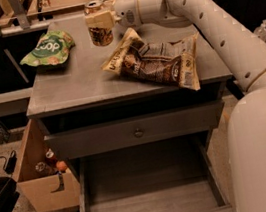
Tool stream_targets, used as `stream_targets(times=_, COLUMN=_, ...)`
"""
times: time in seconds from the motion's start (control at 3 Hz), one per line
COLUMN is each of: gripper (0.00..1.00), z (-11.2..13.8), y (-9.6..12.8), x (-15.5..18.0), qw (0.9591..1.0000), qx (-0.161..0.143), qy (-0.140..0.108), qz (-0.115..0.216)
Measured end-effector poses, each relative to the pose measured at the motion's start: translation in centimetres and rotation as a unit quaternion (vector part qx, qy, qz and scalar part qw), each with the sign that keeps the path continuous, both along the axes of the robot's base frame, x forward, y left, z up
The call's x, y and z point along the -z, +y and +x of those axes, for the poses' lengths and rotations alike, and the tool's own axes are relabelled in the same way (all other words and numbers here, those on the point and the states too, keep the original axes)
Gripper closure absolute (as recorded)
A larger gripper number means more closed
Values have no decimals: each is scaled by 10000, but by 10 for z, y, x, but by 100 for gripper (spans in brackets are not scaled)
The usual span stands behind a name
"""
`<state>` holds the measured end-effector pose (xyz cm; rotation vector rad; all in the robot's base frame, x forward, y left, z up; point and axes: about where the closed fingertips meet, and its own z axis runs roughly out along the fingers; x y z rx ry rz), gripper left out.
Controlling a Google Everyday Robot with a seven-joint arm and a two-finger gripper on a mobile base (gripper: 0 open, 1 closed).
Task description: Move orange can near green rice chip bag
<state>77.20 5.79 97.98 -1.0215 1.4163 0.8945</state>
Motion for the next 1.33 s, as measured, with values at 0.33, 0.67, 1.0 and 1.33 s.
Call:
stream_targets(times=0.33, gripper=100, z=31, y=21, x=34, qw=9998, qx=112, qy=124, qz=-83)
stream_targets(times=0.67, gripper=100, z=56, y=33, x=44, qw=9996, qx=236, qy=105, qz=-83)
stream_targets(times=1.0, gripper=100, z=75, y=45, x=55, qw=9993, qx=333, qy=154, qz=-48)
stream_targets(times=1.33, gripper=74, z=89, y=55, x=70, qw=9989, qx=346, qy=314, qz=86)
